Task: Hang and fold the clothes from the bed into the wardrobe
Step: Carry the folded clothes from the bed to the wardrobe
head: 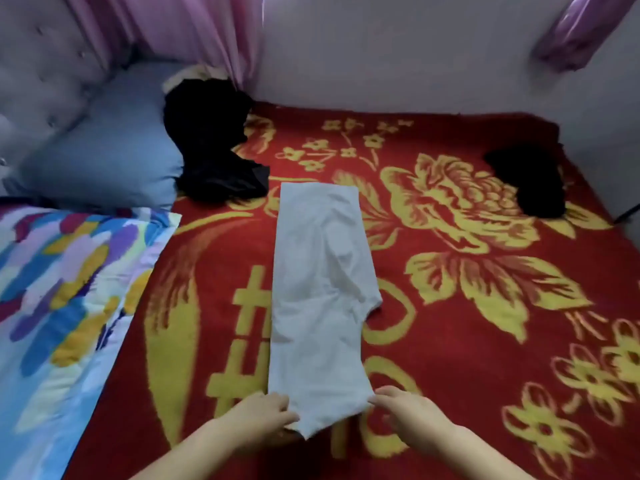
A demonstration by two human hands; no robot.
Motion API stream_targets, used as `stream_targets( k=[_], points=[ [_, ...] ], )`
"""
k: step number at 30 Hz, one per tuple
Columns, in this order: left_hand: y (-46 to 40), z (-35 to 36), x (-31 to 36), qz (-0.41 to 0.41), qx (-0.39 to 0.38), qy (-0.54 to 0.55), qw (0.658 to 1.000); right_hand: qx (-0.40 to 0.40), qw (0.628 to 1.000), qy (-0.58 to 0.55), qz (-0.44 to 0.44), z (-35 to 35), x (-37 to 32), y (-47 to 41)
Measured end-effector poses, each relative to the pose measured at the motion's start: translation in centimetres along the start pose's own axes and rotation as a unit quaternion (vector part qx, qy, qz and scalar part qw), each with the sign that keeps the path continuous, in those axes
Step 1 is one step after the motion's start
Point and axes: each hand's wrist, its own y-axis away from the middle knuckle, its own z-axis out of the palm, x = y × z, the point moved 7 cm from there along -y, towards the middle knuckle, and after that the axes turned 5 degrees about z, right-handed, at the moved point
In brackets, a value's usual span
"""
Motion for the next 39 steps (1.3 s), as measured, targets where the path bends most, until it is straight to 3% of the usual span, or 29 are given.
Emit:
stream_targets(
  k=[3,6,14,18,20,24,29,33,34,36,38,39],
  points=[
    [0.8,7.2,1.7,-0.011,-0.020,0.041,0.999,-0.016,0.998,-0.035,0.050,7.1,2.0,-1.4],
    [0.2,8.6,0.4,-0.050,0.043,0.090,0.994,0.042,0.992,-0.082,0.084,8.0,3.4,-3.9],
    [-9.7,8.8,0.7,-0.077,0.083,0.019,0.993,0.240,0.936,-0.230,0.117,-2.7,4.2,-16.2],
    [-14.6,11.5,0.3,-0.098,0.049,0.036,0.993,0.206,0.926,-0.257,0.186,-4.0,4.7,-24.3],
    [-15.7,13.6,-0.2,-0.079,0.032,0.032,0.996,0.191,0.934,-0.201,0.225,-3.1,5.4,-26.9],
    [-16.3,15.4,-0.3,-0.041,0.054,-0.001,0.998,0.275,0.916,-0.155,0.247,-3.4,9.0,-26.0],
    [-15.7,14.9,0.4,-0.007,0.103,-0.021,0.994,0.184,0.924,-0.099,0.320,-1.4,12.9,-23.9],
    [-15.1,12.7,-0.1,0.035,0.210,-0.015,0.977,0.282,0.923,-0.013,0.262,-5.7,11.5,-26.8],
    [-14.9,12.0,-1.0,0.018,0.240,0.001,0.970,0.272,0.934,-0.013,0.233,-5.8,11.1,-27.7],
    [-14.2,11.7,-4.1,-0.069,0.260,0.026,0.963,0.156,0.971,0.013,0.183,-3.5,10.5,-29.6],
    [-13.2,12.5,-7.4,-0.154,0.216,0.017,0.964,0.045,0.984,0.041,0.168,-1.0,10.8,-30.3],
    [-12.8,13.1,-8.4,-0.169,0.186,0.017,0.968,0.028,0.984,0.036,0.174,-0.6,10.9,-30.3]
  ],
)
